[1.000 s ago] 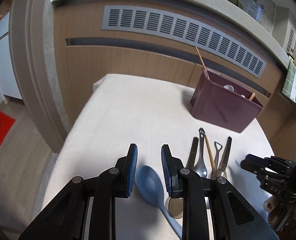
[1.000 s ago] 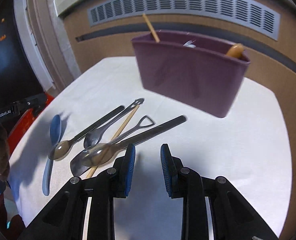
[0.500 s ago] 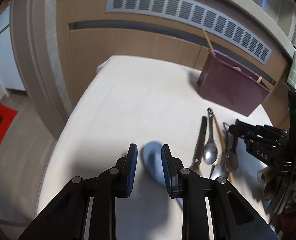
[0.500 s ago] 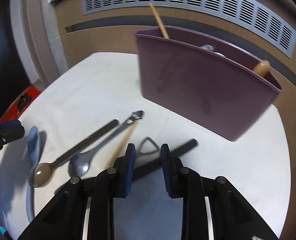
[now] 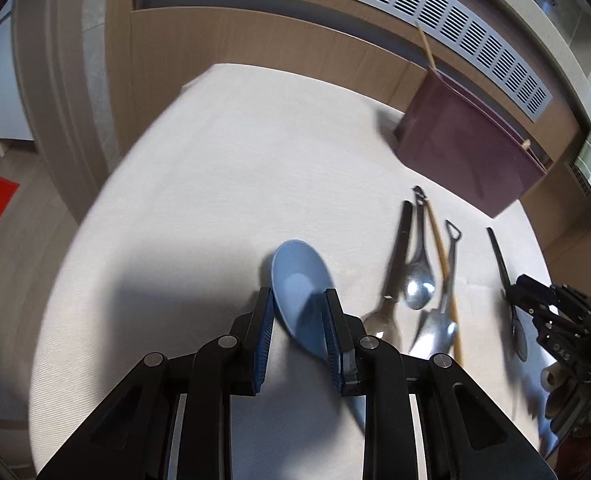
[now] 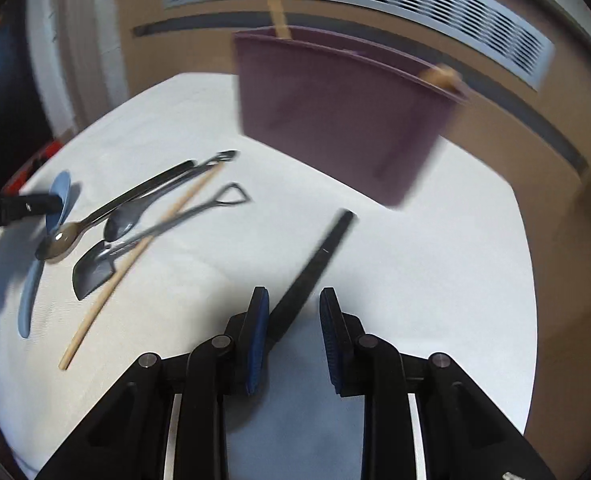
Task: Organize utensils
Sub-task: 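Move the left gripper to the blue spoon while the right gripper approaches a black-handled tool, then grasp the blue plastic spoon with the left gripper while the right gripper grasps the black-handled spoon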
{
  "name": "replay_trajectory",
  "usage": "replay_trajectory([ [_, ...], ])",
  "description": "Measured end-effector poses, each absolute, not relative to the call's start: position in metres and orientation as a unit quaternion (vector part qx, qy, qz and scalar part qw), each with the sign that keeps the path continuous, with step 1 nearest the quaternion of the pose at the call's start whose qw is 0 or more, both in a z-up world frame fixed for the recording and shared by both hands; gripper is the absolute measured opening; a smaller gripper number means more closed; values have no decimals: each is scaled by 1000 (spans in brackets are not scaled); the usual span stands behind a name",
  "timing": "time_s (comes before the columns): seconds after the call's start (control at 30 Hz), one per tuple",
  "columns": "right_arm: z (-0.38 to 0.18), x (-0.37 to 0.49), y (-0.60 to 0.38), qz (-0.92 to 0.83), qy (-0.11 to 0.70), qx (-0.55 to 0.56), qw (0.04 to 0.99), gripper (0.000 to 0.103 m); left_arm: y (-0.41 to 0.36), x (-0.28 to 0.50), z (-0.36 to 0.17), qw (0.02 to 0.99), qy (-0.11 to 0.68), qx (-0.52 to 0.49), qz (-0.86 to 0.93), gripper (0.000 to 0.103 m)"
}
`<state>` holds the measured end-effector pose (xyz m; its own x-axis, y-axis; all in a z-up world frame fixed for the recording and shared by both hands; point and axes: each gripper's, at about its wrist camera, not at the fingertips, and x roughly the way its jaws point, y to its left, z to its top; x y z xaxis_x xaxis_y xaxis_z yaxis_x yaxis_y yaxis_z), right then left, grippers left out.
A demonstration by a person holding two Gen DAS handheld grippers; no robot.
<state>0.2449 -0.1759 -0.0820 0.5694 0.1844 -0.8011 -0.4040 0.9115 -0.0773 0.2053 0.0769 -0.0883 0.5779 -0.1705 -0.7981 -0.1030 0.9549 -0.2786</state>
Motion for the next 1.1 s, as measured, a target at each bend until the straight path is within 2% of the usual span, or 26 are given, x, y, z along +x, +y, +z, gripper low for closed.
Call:
replay_trajectory([
  [0.3,-87,259,-196,161,452,-10,877,25,48,209,-78,884,445,-122,-78,26],
  [0.5,-88,277,-173,125,447,-21,885,28,62,205,-72,888,440,-122,-54,26],
  [0.57,-88,280,-169,117,449,-19,886,34,67,204,-72,889,439,-124,-48,26],
  [0.63,-88,281,-166,125,454,-12,882,49,70,203,-72,889,438,-127,-43,26],
  [0.73,-87,284,-162,138,464,-25,874,52,71,203,-71,889,436,-130,-45,26],
  [0.77,-86,285,-160,141,469,-44,871,50,70,202,-70,889,436,-129,-46,26],
  [0.8,-86,284,-159,138,466,-54,872,41,69,202,-70,889,436,-129,-48,26],
  [0.83,-85,283,-158,132,460,-62,876,25,68,202,-70,889,437,-129,-49,26],
  [0.9,-86,280,-159,127,447,-77,882,13,68,202,-70,888,439,-130,-45,26],
  [1.1,-71,263,-179,127,417,-51,899,11,89,205,-76,879,437,-192,-12,26],
])
